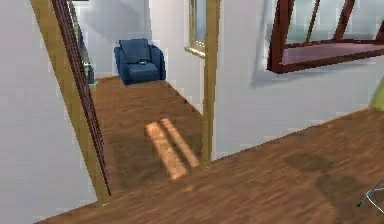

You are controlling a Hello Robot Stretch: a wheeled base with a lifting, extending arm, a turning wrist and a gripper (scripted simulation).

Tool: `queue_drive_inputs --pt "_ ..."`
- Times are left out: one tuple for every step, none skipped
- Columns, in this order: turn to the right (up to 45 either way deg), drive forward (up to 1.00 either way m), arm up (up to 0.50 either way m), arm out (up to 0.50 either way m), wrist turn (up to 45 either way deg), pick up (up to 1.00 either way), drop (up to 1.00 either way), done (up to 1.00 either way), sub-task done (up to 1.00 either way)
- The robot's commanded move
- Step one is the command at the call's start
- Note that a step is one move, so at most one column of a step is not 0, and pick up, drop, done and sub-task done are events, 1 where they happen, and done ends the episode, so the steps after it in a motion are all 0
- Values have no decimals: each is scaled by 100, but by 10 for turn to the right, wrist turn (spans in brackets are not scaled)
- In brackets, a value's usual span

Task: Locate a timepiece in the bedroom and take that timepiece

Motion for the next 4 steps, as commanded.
queue_drive_inputs --pt "0 100 0 0 0 0 0 0 0" --pt "-270 0 0 0 0 0 0 0 0" --pt "0 100 0 0 0 0 0 0 0" --pt "-30 0 0 0 0 0 0 0 0"
